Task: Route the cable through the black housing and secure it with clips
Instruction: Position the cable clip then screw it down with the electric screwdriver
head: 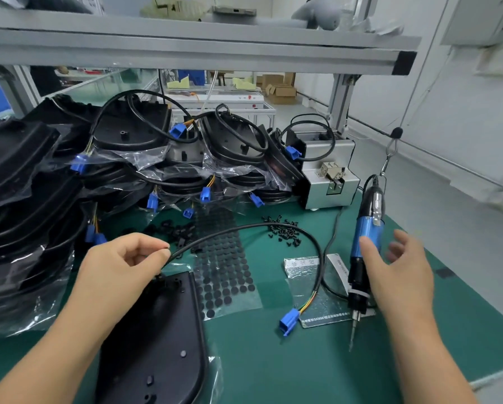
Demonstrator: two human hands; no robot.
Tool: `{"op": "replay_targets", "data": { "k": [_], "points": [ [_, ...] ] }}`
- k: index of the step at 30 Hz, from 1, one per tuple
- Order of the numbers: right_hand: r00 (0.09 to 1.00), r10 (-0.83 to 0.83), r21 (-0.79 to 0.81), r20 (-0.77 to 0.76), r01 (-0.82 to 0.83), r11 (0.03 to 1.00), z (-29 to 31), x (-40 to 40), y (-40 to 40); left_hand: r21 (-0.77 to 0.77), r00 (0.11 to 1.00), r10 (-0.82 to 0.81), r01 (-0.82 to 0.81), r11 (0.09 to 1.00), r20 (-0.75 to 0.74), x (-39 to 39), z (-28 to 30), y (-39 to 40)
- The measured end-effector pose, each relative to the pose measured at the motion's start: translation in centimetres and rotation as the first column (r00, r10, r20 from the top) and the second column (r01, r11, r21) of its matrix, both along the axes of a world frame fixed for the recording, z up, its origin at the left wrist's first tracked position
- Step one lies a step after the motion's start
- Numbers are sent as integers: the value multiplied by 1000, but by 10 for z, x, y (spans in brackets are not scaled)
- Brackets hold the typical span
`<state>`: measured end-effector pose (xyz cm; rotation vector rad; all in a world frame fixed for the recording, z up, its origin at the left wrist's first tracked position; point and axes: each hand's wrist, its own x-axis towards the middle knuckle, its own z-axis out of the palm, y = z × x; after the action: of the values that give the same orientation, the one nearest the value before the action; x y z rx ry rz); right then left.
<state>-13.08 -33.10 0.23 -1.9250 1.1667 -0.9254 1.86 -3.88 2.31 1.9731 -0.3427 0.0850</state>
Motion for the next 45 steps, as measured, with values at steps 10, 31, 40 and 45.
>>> {"op": "replay_targets", "data": {
  "k": [10,31,40,45],
  "points": [
    [731,151,470,665,-566,677,6,8,-13,-124,969,-126,101,987,-212,10,-1,21],
    [393,255,228,884,-837,498,30,126,117,72,963,-221,212,975,153,8,-8,35],
    [458,232,252,858,-770,587,23,121,112,389,873,-273,106,915,405,5,-9,26],
    [534,241,276,811,-711,646,22,122,107,351,892,-207,58,935,402,3,-7,26]
  ]
}}
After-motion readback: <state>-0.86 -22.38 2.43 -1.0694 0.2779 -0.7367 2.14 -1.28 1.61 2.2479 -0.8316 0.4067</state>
